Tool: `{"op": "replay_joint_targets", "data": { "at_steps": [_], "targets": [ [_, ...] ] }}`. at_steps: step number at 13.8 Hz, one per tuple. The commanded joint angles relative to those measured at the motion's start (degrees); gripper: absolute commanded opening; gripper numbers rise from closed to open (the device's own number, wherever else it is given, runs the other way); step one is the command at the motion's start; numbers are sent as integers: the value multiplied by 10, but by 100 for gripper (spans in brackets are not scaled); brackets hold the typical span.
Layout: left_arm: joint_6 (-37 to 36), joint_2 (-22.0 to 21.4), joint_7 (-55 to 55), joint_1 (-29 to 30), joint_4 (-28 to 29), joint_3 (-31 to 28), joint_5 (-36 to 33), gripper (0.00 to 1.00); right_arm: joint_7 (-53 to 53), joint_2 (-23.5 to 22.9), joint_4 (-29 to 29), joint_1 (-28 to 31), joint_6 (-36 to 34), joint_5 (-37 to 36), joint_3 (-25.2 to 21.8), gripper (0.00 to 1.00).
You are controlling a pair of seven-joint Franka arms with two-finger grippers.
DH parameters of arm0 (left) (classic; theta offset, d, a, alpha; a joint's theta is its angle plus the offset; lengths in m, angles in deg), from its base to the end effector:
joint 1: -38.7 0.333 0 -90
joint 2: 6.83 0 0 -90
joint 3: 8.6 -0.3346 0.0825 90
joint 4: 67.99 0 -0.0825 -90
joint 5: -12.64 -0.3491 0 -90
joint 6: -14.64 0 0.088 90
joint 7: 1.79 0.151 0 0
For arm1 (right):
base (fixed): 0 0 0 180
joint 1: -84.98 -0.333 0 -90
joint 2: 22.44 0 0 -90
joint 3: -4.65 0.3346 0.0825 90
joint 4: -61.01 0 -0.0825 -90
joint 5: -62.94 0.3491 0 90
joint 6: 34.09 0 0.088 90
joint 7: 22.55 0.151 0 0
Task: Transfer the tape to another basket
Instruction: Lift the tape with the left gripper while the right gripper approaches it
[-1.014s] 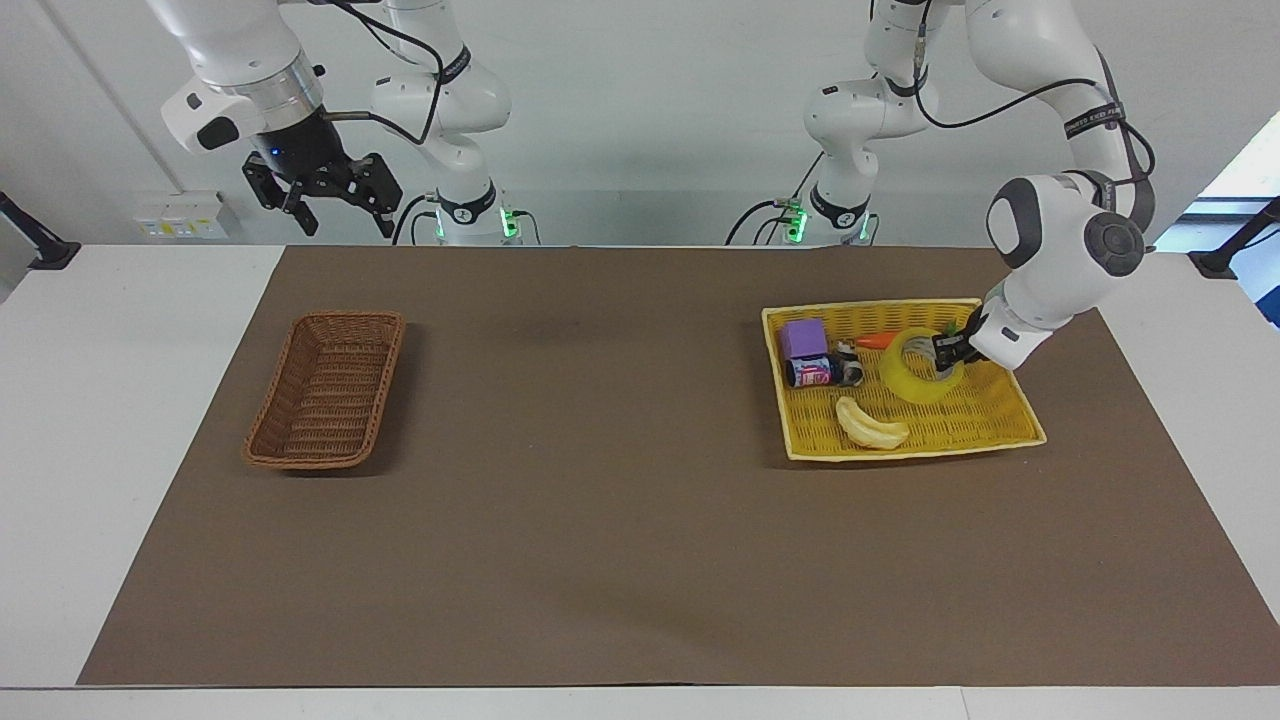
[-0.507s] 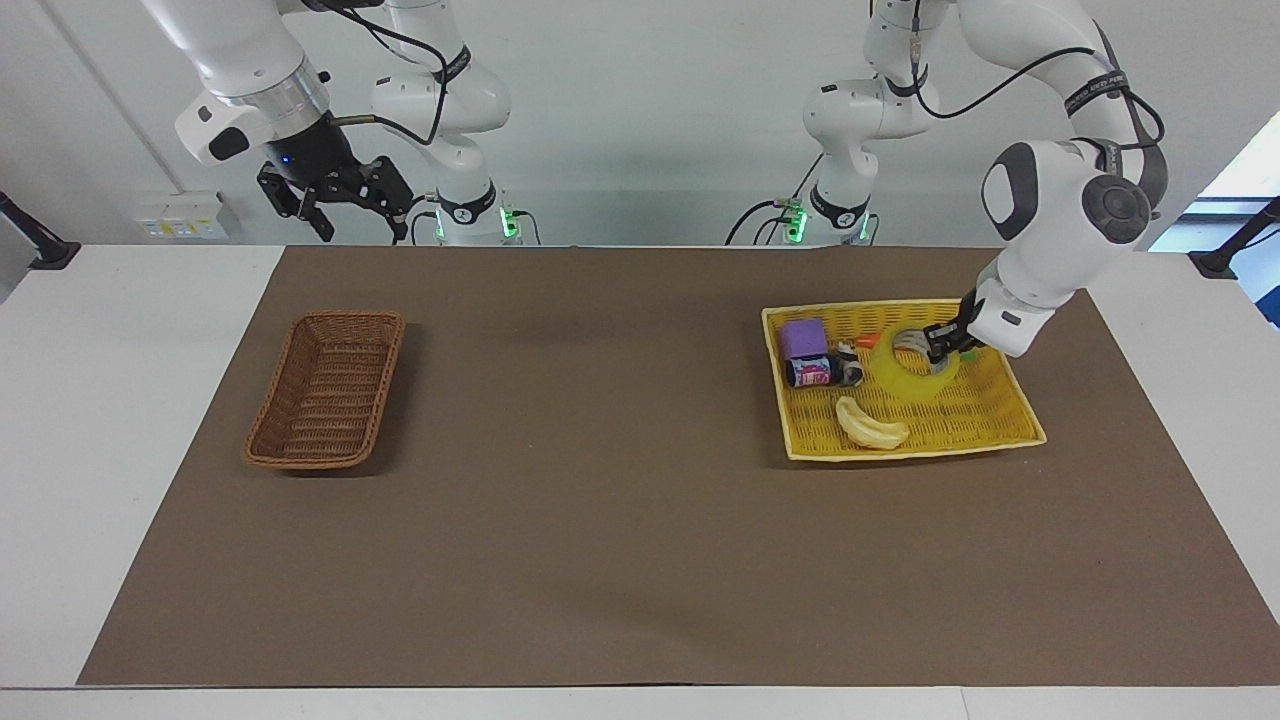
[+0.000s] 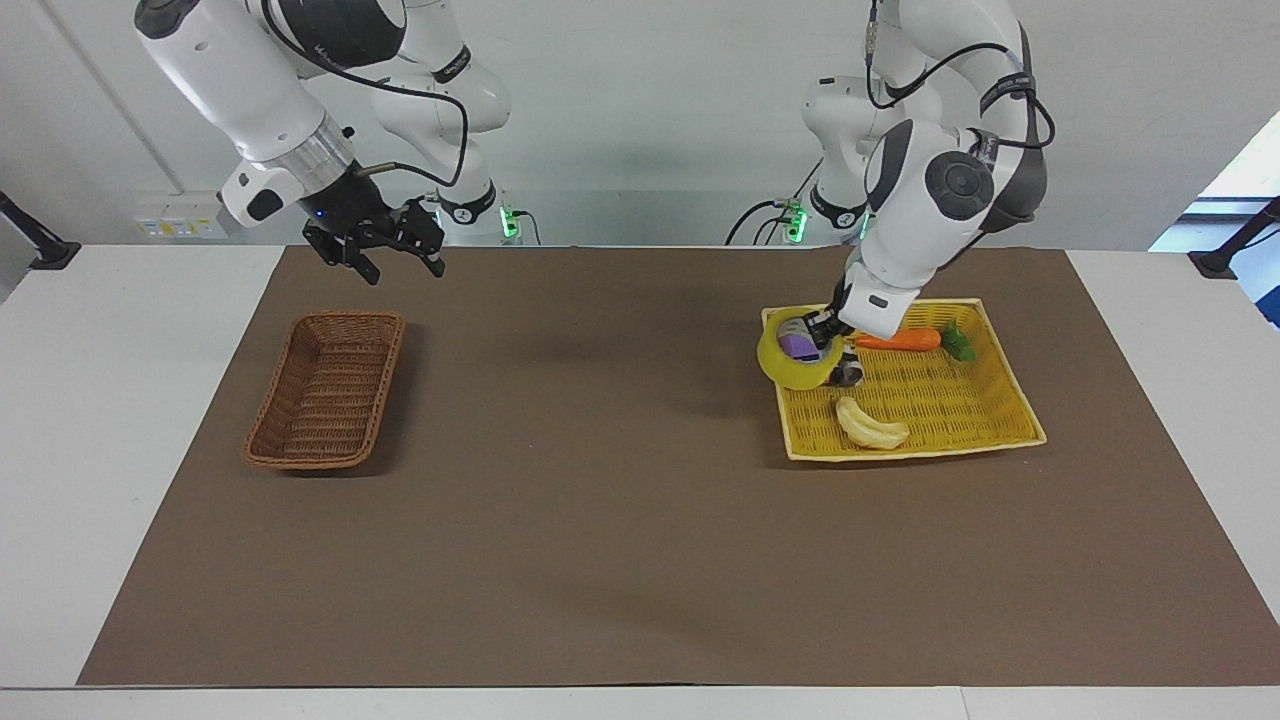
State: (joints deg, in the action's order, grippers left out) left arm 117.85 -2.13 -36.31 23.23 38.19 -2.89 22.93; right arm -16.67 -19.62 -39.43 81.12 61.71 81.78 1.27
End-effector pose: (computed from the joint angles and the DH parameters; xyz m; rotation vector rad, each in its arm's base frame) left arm 0.4892 -0.2126 0.4533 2.9985 0.4310 -0.3071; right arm 0.5067 0.0493 0.5606 -2.8073 0.1869 0.0708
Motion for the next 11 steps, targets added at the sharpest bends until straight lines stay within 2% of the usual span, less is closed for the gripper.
{"op": "replay_joint_targets", "data": {
  "at_steps": [1, 5, 8, 11],
  "targets": [
    [33, -2, -35, -46, -11, -10, 43, 0, -15, -18, -31, 10, 34, 64, 2, 100],
    [128, -2, -53, -119, -4, -9, 123, 0, -14, -55, -45, 8, 41, 144, 2, 100],
    [172, 6, -55, -152, -4, -4, 170, 0, -6, -52, -83, -2, 68, 191, 3, 100],
    [233, 28, -52, -195, -4, 3, 214, 0, 36, -49, -101, -37, 96, 223, 3, 100]
  ]
}}
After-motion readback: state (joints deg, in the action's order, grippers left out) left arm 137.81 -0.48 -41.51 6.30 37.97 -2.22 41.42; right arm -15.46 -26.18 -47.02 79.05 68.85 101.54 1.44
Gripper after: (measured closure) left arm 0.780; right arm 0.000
